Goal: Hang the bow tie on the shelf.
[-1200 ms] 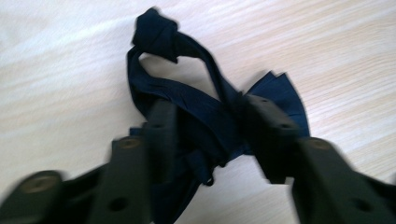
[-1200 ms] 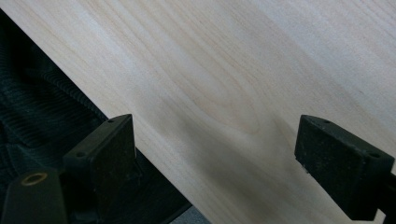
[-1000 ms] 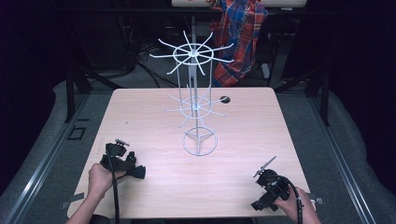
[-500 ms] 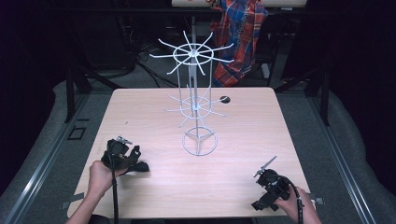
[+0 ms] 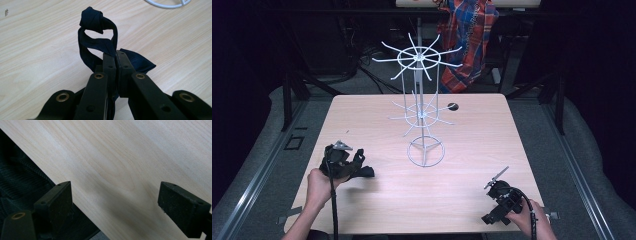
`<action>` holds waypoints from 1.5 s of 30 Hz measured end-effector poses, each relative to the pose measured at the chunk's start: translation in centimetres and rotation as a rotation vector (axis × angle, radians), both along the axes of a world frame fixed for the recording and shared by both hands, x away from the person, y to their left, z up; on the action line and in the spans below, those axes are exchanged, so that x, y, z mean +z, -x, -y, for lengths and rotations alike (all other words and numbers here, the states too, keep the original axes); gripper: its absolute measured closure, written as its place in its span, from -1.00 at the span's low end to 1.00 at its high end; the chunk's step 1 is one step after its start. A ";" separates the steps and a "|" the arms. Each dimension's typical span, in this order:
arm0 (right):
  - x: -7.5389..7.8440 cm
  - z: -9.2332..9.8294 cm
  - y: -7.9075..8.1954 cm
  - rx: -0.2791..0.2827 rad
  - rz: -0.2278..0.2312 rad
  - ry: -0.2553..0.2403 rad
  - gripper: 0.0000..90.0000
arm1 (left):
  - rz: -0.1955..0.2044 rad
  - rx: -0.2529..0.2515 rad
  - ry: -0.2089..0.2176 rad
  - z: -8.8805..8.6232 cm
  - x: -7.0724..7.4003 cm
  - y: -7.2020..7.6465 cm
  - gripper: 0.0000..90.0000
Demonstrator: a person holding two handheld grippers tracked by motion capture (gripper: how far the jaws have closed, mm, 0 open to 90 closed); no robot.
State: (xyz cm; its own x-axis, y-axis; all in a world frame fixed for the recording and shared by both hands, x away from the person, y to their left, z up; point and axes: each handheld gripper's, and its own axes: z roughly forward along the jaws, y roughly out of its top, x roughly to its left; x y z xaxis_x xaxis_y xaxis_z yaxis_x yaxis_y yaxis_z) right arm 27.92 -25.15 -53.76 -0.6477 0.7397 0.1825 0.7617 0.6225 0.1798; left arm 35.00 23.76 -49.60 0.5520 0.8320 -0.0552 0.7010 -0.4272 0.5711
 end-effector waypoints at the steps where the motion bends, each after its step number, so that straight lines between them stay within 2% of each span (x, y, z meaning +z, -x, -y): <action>1: 0.1 0.1 -0.1 0.022 0.007 0.034 -0.73 | 0.001 -0.005 0.002 0.1 0.1 -0.1 0.95; 3: 0.0 0.1 -0.1 0.010 0.002 0.016 -0.74 | 0.007 -0.009 0.004 0.2 0.3 -0.2 0.95; 5: 0.0 0.1 -0.1 0.012 0.002 0.020 -0.73 | 0.009 -0.007 0.007 0.3 0.3 -0.1 0.95; 13: 0.1 0.1 -0.1 0.013 0.004 0.030 -0.73 | 0.058 -0.012 0.028 0.6 1.1 0.0 0.95; 16: 0.1 0.1 -0.1 0.007 0.003 0.017 -0.73 | 0.064 -0.014 0.035 0.6 1.3 0.0 0.95; 19: 0.1 0.2 -0.1 0.015 0.006 0.034 -0.74 | 0.072 -0.014 0.047 0.6 1.6 -0.1 0.95; 27: 0.1 0.2 -0.1 0.015 0.005 0.033 -0.73 | 0.094 -0.013 0.065 0.6 2.1 -0.2 0.95; 34: 0.1 0.2 -0.1 0.010 0.006 0.028 -0.74 | 0.096 -0.001 0.052 0.8 2.3 -0.4 0.95; 45: 0.1 0.3 -0.2 0.021 0.001 0.032 -0.73 | 0.138 -0.016 0.071 1.2 3.3 -0.8 0.95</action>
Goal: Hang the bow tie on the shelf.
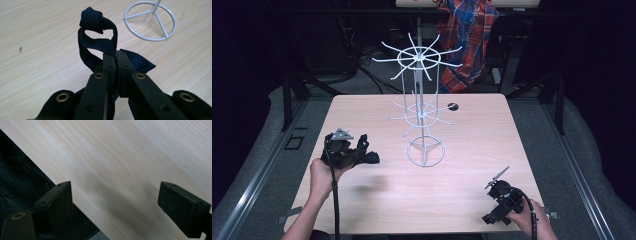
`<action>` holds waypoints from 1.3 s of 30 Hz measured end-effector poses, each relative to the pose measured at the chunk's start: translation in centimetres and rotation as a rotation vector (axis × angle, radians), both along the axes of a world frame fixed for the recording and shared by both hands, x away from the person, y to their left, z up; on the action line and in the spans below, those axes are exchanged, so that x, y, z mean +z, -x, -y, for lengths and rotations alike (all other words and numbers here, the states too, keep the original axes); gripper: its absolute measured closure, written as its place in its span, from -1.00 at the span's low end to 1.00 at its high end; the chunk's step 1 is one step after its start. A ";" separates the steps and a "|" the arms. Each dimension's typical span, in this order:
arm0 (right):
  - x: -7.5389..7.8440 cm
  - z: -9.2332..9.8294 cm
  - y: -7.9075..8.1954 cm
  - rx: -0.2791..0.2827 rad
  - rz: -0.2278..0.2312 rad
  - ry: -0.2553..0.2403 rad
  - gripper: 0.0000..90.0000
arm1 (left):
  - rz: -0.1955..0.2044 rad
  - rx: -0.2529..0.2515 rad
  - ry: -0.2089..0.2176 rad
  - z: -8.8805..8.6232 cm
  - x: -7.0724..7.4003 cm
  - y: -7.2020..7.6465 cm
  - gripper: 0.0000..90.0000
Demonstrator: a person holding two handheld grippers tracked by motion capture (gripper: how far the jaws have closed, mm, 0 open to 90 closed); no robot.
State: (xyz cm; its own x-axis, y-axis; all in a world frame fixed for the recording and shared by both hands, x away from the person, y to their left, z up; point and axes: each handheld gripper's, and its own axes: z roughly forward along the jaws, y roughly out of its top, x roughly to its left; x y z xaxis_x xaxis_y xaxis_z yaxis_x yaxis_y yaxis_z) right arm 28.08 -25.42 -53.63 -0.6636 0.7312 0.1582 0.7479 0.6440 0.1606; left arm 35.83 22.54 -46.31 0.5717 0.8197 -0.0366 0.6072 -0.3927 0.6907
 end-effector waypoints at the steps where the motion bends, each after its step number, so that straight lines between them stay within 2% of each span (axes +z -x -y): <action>1: -0.1 -0.1 0.1 -0.011 -0.001 -0.018 -0.73 | -0.006 -0.005 0.003 0.0 0.1 0.0 0.94; 3: -0.1 -0.1 0.1 -0.010 -0.001 -0.016 -0.73 | 0.002 -0.007 0.005 0.1 0.2 -0.1 0.94; 4: 0.0 0.0 0.0 0.001 -0.001 0.001 -0.73 | 0.008 -0.010 0.010 0.2 0.3 -0.1 0.94; 15: -0.1 0.0 0.1 -0.009 -0.001 -0.017 -0.73 | 0.027 -0.039 0.034 0.6 1.2 -0.5 0.95; 16: 0.0 0.0 0.0 0.003 -0.001 0.000 -0.73 | 0.038 -0.036 0.035 0.7 1.2 -0.5 0.95; 19: 0.0 0.0 0.0 0.004 -0.001 -0.005 -0.74 | 0.037 -0.049 0.041 0.8 1.4 -0.7 0.95; 20: -0.1 -0.1 0.1 -0.018 0.003 -0.026 -0.74 | 0.038 -0.051 0.042 0.8 1.5 -0.8 0.95; 24: 0.0 -0.1 0.1 -0.013 0.010 -0.029 -0.74 | 0.046 -0.053 0.055 0.9 1.7 -1.0 0.94; 30: 0.0 -0.1 0.0 -0.001 0.004 -0.004 -0.74 | 0.057 -0.063 0.075 1.1 2.1 -1.5 0.95; 31: -0.1 -0.1 0.1 -0.011 0.003 -0.022 -0.74 | 0.060 -0.062 0.080 1.1 2.2 -1.5 0.95; 32: -0.3 -0.2 0.3 -0.048 0.021 -0.052 -0.74 | 0.058 -0.068 0.079 1.1 2.2 -1.6 0.95; 33: -0.3 -0.2 0.3 -0.048 0.021 -0.052 -0.74 | 0.058 -0.068 0.079 1.1 2.2 -1.6 0.95; 34: 0.0 -0.1 0.1 -0.014 0.005 -0.024 -0.74 | 0.065 -0.068 0.086 1.2 2.3 -1.7 0.95; 39: 0.1 0.0 0.1 -0.011 0.012 -0.020 -0.74 | 0.079 -0.077 0.097 1.4 2.7 -1.9 0.95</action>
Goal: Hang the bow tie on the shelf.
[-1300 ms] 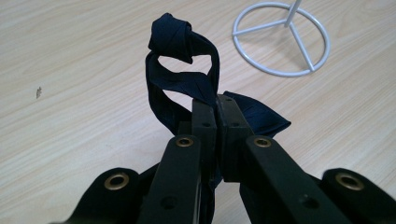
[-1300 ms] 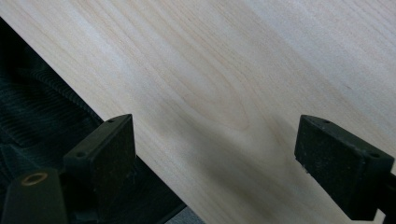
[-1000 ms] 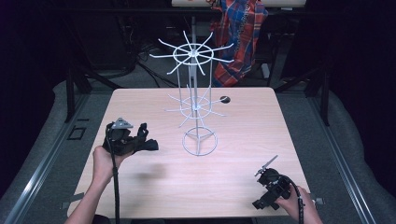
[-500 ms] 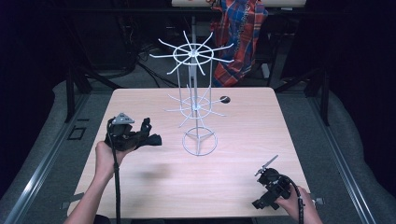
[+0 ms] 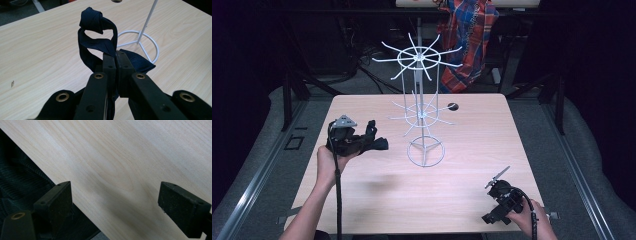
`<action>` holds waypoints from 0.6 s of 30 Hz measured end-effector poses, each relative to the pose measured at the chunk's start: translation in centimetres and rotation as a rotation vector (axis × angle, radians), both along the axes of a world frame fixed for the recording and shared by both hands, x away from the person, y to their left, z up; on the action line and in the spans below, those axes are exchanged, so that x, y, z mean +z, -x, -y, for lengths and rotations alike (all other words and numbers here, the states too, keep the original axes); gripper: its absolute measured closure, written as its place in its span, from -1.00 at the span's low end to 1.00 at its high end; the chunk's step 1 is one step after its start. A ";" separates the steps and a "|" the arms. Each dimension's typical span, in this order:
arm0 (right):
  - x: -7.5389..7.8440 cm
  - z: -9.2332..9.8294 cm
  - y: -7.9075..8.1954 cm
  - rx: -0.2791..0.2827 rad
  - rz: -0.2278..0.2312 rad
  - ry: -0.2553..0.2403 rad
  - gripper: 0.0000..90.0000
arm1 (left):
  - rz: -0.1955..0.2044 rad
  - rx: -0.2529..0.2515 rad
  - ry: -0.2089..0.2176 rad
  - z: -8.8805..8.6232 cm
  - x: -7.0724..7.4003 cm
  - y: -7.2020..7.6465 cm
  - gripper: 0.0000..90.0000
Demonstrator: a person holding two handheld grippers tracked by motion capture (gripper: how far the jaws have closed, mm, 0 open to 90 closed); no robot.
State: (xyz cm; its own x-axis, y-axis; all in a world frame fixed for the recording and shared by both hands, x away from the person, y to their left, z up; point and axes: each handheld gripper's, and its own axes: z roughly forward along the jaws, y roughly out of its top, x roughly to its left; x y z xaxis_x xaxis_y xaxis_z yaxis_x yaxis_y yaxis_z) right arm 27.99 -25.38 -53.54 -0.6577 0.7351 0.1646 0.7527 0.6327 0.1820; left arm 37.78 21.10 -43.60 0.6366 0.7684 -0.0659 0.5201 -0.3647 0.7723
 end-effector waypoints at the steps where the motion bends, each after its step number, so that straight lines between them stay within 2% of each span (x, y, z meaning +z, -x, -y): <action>1: 0.0 0.0 0.0 0.003 0.001 0.003 -0.74 | 0.007 0.000 0.003 0.1 0.1 0.0 0.95; 4: -0.1 -0.1 0.1 -0.012 0.007 -0.009 -0.74 | 0.013 -0.008 0.015 0.2 0.2 -0.1 0.95; 7: 0.1 -0.1 0.0 0.007 -0.005 0.004 -0.74 | 0.031 -0.024 0.032 0.4 0.8 -0.1 0.95; 12: 0.0 -0.1 0.0 -0.002 -0.003 0.011 -0.74 | 0.048 -0.033 0.060 0.4 1.3 0.0 0.95; 13: -0.1 0.0 0.0 -0.008 -0.005 -0.002 -0.74 | 0.051 -0.039 0.084 0.4 1.5 0.0 0.95; 14: -0.2 -0.1 0.0 -0.019 -0.007 -0.014 -0.74 | 0.051 -0.039 0.084 0.4 1.5 0.0 0.95; 15: -0.1 0.0 -0.1 -0.009 -0.007 -0.001 -0.74 | 0.056 -0.054 0.092 0.4 1.7 0.0 0.95; 18: 0.0 0.2 -0.2 -0.004 -0.010 0.008 -0.74 | 0.064 -0.059 0.100 0.5 1.8 0.1 0.95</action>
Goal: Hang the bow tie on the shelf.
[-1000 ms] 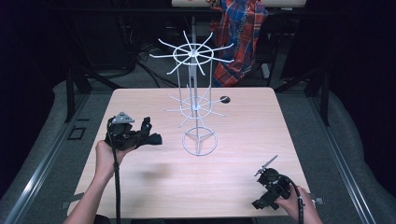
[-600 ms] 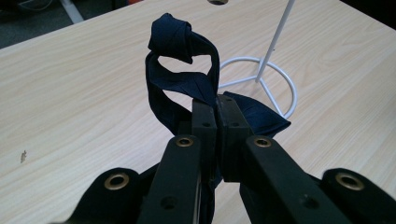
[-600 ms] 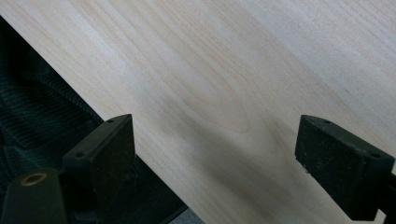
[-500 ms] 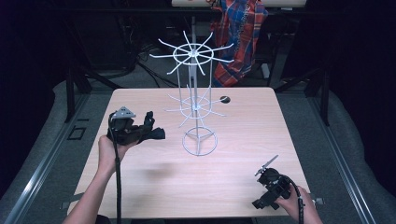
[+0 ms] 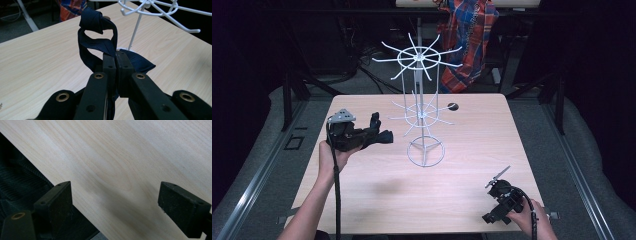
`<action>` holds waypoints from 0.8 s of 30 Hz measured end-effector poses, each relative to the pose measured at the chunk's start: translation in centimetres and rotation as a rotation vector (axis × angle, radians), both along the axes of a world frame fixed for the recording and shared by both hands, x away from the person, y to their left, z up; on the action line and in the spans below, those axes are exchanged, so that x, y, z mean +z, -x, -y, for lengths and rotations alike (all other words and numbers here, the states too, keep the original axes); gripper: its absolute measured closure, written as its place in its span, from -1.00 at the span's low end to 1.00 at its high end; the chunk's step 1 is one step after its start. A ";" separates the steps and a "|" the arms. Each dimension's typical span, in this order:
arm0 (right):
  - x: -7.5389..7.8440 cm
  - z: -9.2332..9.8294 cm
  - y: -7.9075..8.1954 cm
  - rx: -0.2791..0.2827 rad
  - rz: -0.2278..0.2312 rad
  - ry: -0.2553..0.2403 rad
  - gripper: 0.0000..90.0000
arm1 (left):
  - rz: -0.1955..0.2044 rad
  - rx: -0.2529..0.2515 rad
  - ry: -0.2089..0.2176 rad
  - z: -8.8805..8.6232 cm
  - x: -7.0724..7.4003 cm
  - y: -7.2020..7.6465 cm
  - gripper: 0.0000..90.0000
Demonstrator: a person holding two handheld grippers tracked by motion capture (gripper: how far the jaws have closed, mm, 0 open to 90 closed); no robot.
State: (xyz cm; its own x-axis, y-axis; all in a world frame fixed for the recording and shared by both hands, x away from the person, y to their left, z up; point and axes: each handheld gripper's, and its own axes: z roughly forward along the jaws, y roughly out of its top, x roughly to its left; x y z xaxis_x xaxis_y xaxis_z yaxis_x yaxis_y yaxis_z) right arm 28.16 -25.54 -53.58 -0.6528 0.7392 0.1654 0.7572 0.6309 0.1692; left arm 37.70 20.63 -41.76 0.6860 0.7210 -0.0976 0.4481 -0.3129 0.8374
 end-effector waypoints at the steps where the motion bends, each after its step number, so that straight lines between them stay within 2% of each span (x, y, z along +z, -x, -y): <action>1: 0.0 0.0 0.0 -0.001 0.002 -0.004 -0.74 | 0.005 -0.011 0.010 0.1 0.1 0.1 0.95; 4: 0.0 0.1 0.0 0.005 -0.001 0.009 -0.74 | 0.014 -0.029 0.023 0.2 0.2 0.1 0.95; 8: -0.2 0.0 0.1 -0.016 0.007 -0.013 -0.74 | 0.023 -0.030 0.027 0.5 0.4 0.0 0.95; 9: 0.0 0.1 0.0 0.004 -0.002 0.011 -0.74 | 0.025 -0.030 0.026 0.6 0.4 0.0 0.95; 10: 0.0 0.1 0.0 0.004 -0.002 0.011 -0.74 | 0.026 -0.036 0.025 0.7 0.4 -0.1 0.95; 17: 0.0 0.0 0.2 -0.017 0.006 -0.017 -0.74 | 0.035 -0.050 0.023 1.6 0.5 -0.2 0.95; 18: 0.1 0.2 0.1 0.000 0.004 0.019 -0.74 | 0.041 -0.050 0.021 1.7 0.6 -0.2 0.95; 23: 0.0 0.0 0.2 -0.008 0.009 -0.006 -0.74 | 0.051 -0.053 0.026 1.8 0.8 -0.2 0.95; 24: 0.1 0.0 0.2 -0.002 0.007 0.005 -0.74 | 0.051 -0.053 0.026 1.8 0.8 -0.2 0.95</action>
